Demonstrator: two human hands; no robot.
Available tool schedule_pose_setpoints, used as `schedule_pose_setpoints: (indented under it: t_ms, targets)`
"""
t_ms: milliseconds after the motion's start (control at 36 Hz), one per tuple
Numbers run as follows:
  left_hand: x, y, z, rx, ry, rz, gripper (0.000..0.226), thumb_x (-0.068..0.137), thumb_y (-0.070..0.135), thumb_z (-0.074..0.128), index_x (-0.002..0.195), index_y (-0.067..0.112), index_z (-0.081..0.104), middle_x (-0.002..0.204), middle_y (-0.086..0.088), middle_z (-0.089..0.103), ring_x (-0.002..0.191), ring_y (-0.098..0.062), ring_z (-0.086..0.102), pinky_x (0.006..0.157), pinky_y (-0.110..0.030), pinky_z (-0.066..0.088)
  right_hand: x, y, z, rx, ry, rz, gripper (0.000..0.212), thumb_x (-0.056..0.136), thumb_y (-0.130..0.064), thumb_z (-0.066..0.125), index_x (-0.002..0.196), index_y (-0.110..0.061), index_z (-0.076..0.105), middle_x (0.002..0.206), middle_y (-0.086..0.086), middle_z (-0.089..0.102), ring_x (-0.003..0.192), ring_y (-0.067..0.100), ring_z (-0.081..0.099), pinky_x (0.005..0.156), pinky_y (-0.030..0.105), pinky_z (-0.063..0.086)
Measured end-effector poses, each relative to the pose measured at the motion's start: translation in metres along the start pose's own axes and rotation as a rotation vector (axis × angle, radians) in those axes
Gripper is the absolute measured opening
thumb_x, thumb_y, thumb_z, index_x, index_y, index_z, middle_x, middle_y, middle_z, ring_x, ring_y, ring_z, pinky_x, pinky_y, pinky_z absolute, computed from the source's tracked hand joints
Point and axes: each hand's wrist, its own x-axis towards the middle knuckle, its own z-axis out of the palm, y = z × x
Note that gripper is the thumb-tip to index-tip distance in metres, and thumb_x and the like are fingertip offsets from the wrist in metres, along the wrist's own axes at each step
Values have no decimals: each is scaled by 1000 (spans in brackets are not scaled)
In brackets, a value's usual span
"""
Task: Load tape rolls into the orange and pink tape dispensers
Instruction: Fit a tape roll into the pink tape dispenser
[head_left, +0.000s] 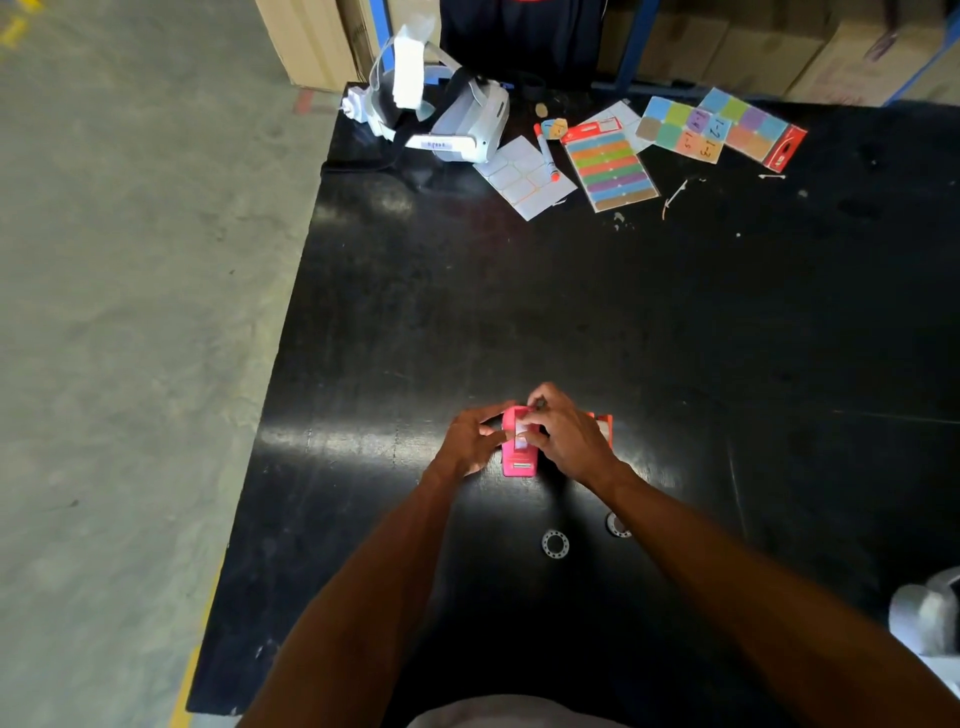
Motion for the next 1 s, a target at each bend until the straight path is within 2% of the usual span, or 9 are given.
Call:
schedule_pose_setpoints:
  t_ms: [83,278,417,528,639,722,833,944,1000]
  targets:
    - [-1,2,0,11,-2,5,47,88,-4,64,131,13,59,119,1,65,100,-16,62,60,-11,54,0,-2,2,-28,12,14,14,94,-26,66,100,-16,74,110,-1,51,98,15,55,81,32,49]
    - [0,1,0,22,5,17,48,88,-4,64,132,12,58,124,-5,65,103,-18,61,60,-10,54,6,-4,1,-58,-41,60,19,98,-27,62,107,-17,74,107,1,56,99,17,55,85,30,46]
    - [1,2,1,-2,4,13,47,87,-5,65,131,9,59,121,-7,66,104,-20,62,62,-11,55,14,-1,-4,-48,-110,97,21,99,-29,60,110,-18,74,103,1,60,98,20,57,78,27,38]
    - [2,-2,2,2,10,32,46,86,-1,67,130,9,60,123,-6,66,105,-20,62,61,-11,54,5,-1,-3,-16,-61,69,21,92,-30,67,110,-20,66,104,-1,66,95,18,59,86,36,48]
    - [1,-4,2,-22,19,22,45,86,-2,67,130,8,60,119,-3,65,103,-20,62,62,-12,55,-14,1,14,-56,59,52,16,95,-29,58,108,-22,64,107,0,62,101,20,56,91,40,44]
    - [2,-6,2,31,22,53,45,87,0,67,130,11,60,118,-2,67,104,-19,64,70,-16,57,-19,1,19,-118,119,20,19,98,-27,54,111,-20,66,110,2,57,105,21,54,92,41,44]
    - [3,-6,1,95,23,59,44,86,6,70,129,14,62,120,0,68,105,-19,64,92,-37,55,-14,-3,16,-85,110,30,27,98,-33,46,118,-19,59,115,5,59,106,22,57,95,41,43]
    - [2,-7,2,113,36,73,44,85,9,71,128,15,63,123,-3,68,106,-19,65,95,-39,54,-7,-3,14,-72,129,13,14,100,-27,46,103,-22,58,106,1,62,98,21,57,92,39,42]
    - [2,-7,2,130,39,74,45,85,10,71,129,15,62,124,-1,68,108,-18,65,97,-37,53,-6,-3,13,-117,115,-15,20,101,-30,43,99,-22,61,106,0,66,99,21,58,94,38,38]
